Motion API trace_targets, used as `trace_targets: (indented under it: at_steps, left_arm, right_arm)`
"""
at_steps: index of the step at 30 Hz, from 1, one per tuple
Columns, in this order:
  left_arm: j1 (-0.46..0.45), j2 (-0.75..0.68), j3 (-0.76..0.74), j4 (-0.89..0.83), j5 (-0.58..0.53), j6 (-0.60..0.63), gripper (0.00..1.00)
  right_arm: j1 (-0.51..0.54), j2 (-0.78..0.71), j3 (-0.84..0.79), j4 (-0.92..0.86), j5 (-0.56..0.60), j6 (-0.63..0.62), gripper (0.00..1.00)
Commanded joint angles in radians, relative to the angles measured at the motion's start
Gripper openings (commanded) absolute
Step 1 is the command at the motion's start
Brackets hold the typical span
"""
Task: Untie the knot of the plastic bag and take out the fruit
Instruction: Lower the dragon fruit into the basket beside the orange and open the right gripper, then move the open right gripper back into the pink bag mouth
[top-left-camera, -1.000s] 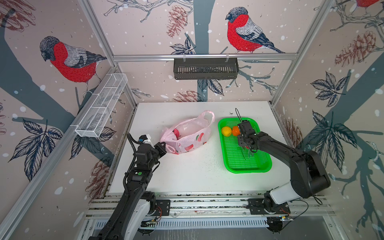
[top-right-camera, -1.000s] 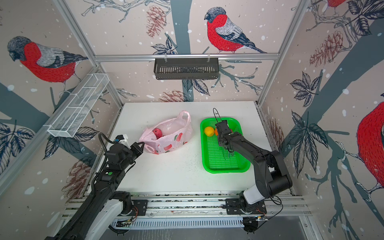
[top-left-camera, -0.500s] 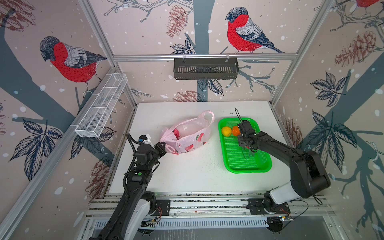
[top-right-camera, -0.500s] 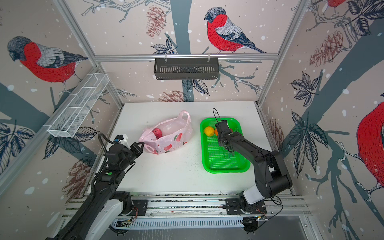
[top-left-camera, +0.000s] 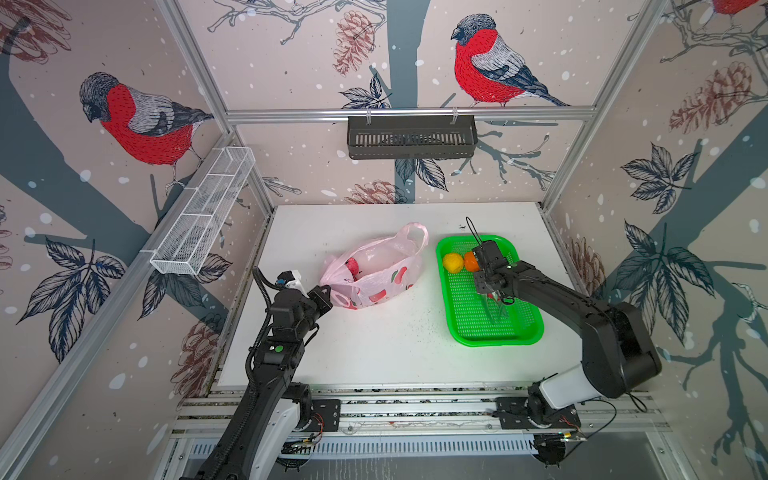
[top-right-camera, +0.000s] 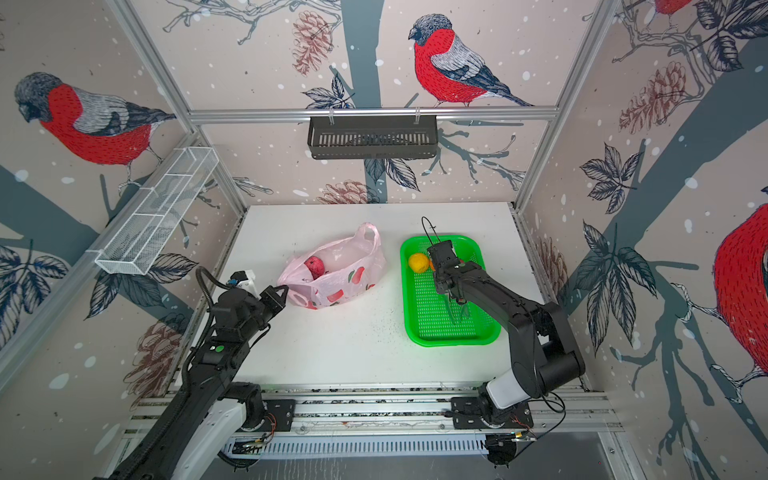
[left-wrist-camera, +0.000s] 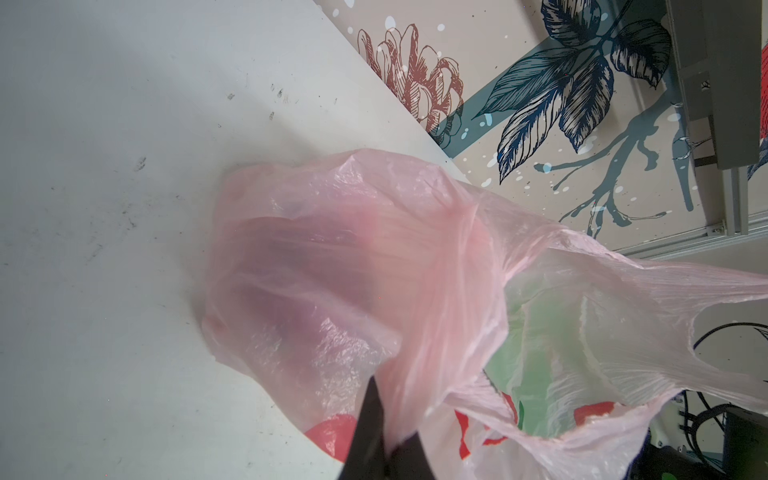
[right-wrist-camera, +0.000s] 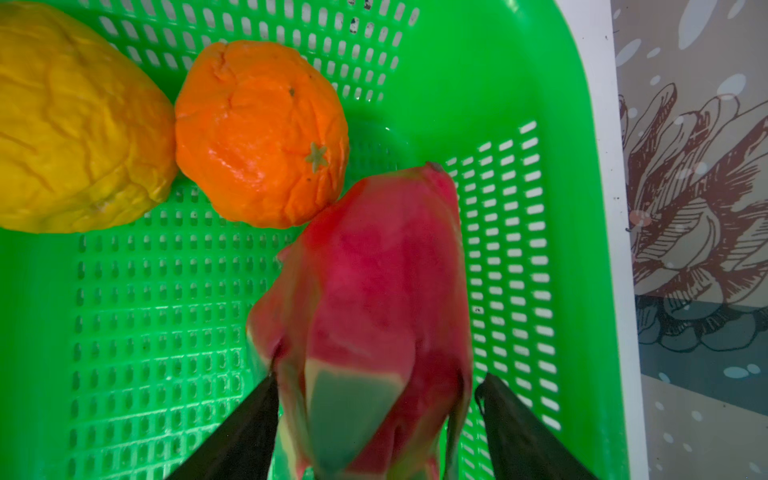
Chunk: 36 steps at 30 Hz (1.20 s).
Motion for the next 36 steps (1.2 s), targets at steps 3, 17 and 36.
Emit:
trace_targets:
  at_steps: [3,17,36]
  left_arm:
    - [0.005,0.000,-0.006,0.027,0.011,0.012,0.00]
    - [0.022,0.003,0.015,-0.003,0.039,0.048,0.00]
    - [0.038,0.031,0.025,-0.004,0.099,0.089,0.00]
  right_arm:
    - [0.012,-0.010,0.024,-0.039,0.043,0.011,0.78]
    - [0.027,-0.111,0.071,-0.083,0.037,0.063,0.78]
    - [0.377,-0.319,0.347,-0.025,0.109,0.103,0.75]
